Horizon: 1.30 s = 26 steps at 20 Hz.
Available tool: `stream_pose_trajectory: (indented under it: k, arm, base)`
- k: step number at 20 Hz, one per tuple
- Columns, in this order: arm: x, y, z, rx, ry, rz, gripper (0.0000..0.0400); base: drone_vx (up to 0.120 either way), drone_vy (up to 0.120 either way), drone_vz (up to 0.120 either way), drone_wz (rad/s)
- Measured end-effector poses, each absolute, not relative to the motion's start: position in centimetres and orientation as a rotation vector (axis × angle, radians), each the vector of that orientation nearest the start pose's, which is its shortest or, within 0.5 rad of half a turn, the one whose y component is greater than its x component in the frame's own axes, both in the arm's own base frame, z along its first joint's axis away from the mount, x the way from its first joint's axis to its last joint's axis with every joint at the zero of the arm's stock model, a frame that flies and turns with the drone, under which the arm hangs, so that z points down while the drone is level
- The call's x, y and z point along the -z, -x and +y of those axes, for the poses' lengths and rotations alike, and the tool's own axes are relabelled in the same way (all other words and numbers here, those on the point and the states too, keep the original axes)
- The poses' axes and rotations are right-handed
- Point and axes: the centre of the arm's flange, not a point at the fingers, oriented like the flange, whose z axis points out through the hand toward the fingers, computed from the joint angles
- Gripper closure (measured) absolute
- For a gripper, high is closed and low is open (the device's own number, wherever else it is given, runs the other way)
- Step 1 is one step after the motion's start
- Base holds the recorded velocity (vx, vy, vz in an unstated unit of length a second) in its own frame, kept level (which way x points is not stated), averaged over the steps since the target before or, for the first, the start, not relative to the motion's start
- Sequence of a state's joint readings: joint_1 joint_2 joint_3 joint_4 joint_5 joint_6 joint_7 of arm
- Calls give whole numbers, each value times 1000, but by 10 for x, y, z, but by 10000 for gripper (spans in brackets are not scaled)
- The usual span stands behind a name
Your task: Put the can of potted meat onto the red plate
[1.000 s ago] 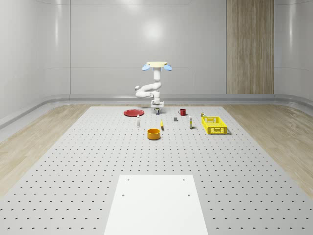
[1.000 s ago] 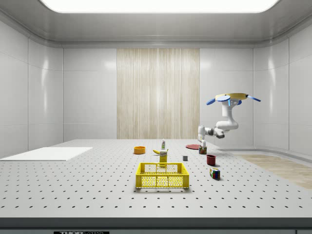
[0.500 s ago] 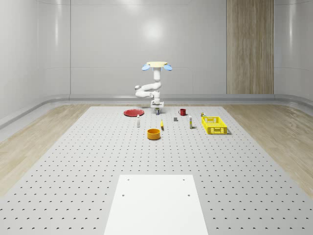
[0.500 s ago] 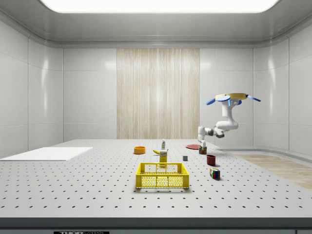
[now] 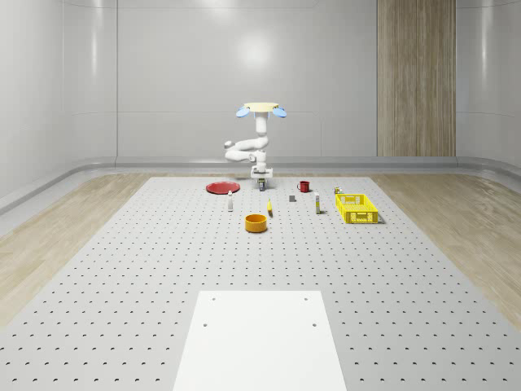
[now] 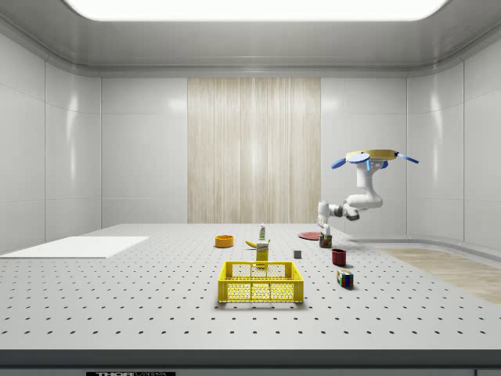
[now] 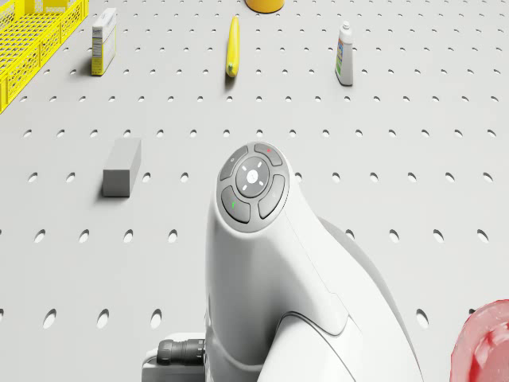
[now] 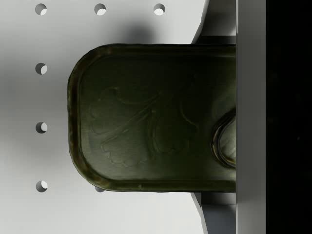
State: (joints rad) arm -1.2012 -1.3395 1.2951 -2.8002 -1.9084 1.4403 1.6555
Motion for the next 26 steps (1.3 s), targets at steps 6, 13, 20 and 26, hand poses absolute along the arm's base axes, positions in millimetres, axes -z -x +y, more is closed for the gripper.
stream_pose_trajectory:
  k: [6, 13, 20, 26]
  arm:
    - [-495, -329, 0, -784, 4, 2, 113]
    - [-489, -329, 0, -784, 4, 1, 113]
    - [-487, -329, 0, -784, 4, 1, 113]
    - [-487, -329, 0, -784, 4, 1, 113]
  base:
    - [0, -60, 120, 0]
    - [0, -120, 97, 0]
    - [0, -120, 0, 0]
    - [0, -120, 0, 0]
